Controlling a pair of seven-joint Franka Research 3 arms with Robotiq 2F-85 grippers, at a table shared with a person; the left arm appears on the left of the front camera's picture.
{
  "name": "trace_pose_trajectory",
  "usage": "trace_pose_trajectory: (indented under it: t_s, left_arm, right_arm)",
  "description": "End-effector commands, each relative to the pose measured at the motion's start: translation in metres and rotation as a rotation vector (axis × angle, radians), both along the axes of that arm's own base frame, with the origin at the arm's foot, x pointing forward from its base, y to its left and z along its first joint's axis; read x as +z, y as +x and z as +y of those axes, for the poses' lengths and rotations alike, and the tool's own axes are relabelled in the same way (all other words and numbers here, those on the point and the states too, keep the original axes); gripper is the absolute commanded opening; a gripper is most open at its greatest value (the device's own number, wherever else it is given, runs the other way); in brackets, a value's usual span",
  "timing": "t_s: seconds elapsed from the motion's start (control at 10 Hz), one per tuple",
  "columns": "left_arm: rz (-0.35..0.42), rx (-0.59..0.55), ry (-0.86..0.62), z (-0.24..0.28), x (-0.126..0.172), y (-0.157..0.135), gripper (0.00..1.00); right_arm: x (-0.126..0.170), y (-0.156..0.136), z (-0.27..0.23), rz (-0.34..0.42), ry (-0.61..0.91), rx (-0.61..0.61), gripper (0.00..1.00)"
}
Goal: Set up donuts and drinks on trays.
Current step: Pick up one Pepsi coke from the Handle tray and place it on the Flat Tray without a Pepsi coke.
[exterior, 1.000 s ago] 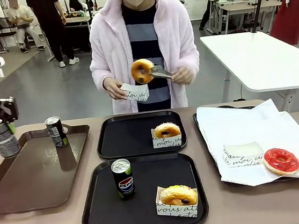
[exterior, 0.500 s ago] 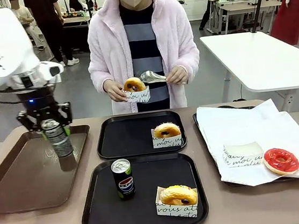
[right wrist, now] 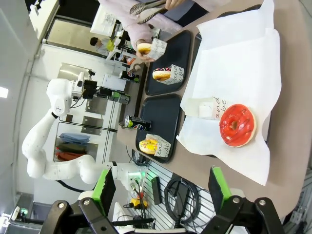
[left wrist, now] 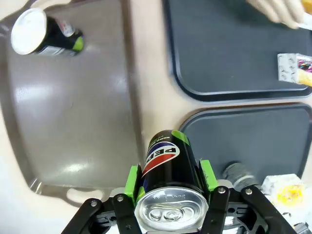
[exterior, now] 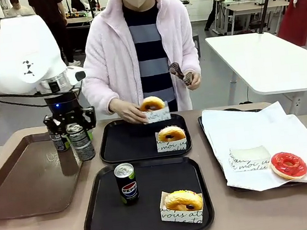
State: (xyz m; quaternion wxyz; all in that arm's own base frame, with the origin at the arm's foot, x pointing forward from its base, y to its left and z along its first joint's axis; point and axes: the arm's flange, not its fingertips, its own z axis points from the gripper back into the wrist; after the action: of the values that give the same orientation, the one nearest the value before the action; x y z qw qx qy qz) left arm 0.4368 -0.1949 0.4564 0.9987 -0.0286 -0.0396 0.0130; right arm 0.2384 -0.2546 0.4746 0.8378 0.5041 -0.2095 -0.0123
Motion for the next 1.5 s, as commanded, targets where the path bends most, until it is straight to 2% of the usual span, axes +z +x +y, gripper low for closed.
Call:
trace_pose_trajectory:
  t_s: [0.0, 0.2, 0.5, 0.6, 1.1, 1.2, 1.4]
  left_arm:
    - [0.043, -0.057, 0.105, 0.060, 0.026, -0.026, 0.40]
    - [0.029, -0.138, 0.106, 0.090, 0.034, -0.059, 0.40]
    - [0.011, -0.086, 0.111, 0.091, 0.034, -0.059, 0.40]
    - [0.041, -0.115, 0.099, 0.094, 0.036, -0.062, 0.40]
    - [0.041, -0.115, 0.099, 0.094, 0.036, -0.062, 0.40]
    - [0.043, -0.113, 0.100, 0.093, 0.034, -0.062, 0.58]
    - [0.068, -0.285, 0.055, 0.056, 0.036, -0.040, 0.58]
  right_arm:
    - [0.001, 0.001, -0.001, -0.028, 0.019, 0.000, 1.00]
    - [0.001, 0.001, -0.001, -0.028, 0.019, 0.000, 1.00]
    - [0.001, 0.001, -0.001, -0.028, 0.019, 0.000, 1.00]
    - [0.001, 0.001, -0.001, -0.028, 0.019, 0.000, 1.00]
    - [0.001, 0.001, -0.001, -0.028, 0.019, 0.000, 1.00]
    - [0.001, 0.001, -0.001, -0.028, 0.019, 0.000, 1.00]
    - [0.001, 0.001, -0.001, -0.028, 0.019, 0.000, 1.00]
